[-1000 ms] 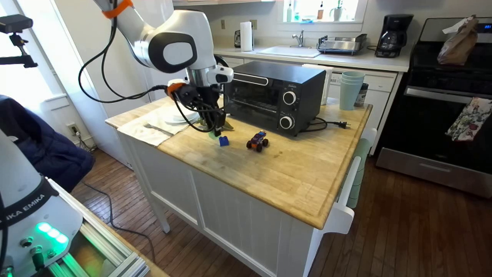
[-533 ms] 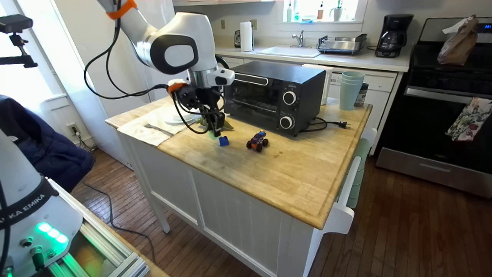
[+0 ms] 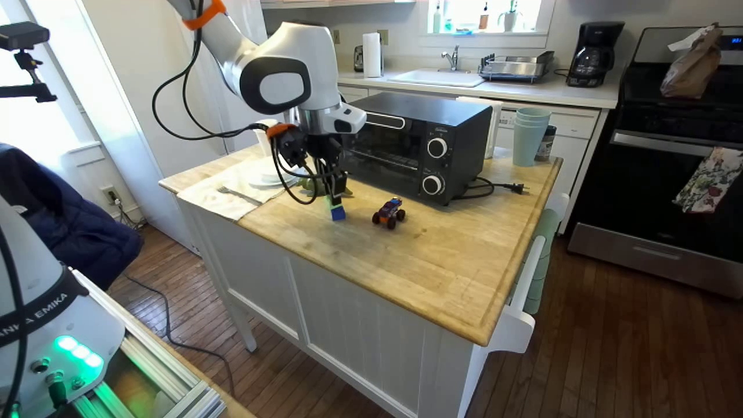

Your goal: Pick up the lime green lego block and put it on the blue lego block

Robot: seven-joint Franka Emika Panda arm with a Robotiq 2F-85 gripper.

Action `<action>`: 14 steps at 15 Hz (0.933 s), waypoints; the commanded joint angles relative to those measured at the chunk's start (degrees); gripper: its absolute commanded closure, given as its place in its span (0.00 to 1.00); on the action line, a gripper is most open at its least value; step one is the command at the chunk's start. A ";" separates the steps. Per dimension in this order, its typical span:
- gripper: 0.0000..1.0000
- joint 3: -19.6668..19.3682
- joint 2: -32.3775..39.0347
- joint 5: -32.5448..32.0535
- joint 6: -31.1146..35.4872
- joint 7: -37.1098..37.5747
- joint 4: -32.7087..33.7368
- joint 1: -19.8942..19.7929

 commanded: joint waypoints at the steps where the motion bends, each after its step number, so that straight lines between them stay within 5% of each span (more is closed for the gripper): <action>1: 0.89 0.13 2.01 1.43 -1.01 2.24 2.34 -0.55; 14: 0.89 -0.09 3.65 1.65 -3.21 7.71 4.05 -0.37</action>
